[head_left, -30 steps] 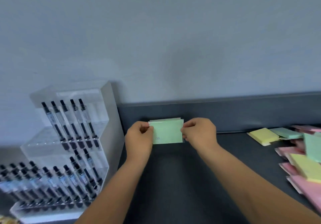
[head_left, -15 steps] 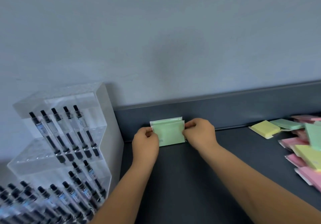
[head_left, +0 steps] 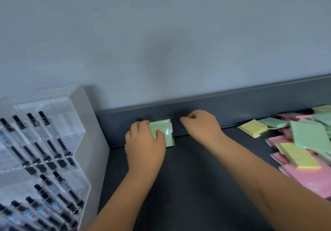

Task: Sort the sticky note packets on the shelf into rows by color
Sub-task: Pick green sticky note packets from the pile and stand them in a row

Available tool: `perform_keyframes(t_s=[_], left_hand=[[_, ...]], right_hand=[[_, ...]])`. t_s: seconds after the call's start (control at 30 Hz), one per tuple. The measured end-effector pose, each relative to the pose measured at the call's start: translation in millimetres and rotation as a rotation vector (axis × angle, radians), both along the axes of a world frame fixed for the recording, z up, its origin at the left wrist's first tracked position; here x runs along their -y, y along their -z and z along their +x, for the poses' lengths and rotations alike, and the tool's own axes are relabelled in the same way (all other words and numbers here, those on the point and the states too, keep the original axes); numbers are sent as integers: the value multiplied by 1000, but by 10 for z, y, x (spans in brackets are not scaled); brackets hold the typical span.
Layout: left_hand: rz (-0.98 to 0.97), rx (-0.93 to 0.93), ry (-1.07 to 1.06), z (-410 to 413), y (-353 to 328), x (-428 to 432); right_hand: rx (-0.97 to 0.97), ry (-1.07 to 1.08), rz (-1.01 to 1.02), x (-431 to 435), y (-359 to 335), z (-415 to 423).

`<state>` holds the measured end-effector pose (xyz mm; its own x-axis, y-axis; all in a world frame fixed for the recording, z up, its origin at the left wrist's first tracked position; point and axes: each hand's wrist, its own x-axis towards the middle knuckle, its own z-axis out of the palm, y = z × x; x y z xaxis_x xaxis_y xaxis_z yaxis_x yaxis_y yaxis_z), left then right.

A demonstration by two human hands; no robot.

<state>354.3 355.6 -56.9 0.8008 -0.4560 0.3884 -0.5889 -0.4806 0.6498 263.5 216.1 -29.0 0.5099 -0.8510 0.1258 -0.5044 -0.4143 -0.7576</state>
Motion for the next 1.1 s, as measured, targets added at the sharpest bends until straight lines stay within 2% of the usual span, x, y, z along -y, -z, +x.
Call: perform_keyframes(t_s=[0.27,0.43,0.77,1.1], left_hand=[[62,36,278,-714,-70,785],[5,-112,395,-1390,-74,1438],[32,-139,409,-2775,-46,2624],[95,-62,513,-3271,-246,3230]], right_hand=[[-63,-11,-108,396,13,-731],[-65,24,-61,966,-66,-1469],[-4,116,-36,2222,-268,-3231],[56,223,39,2992,-431,-4056]])
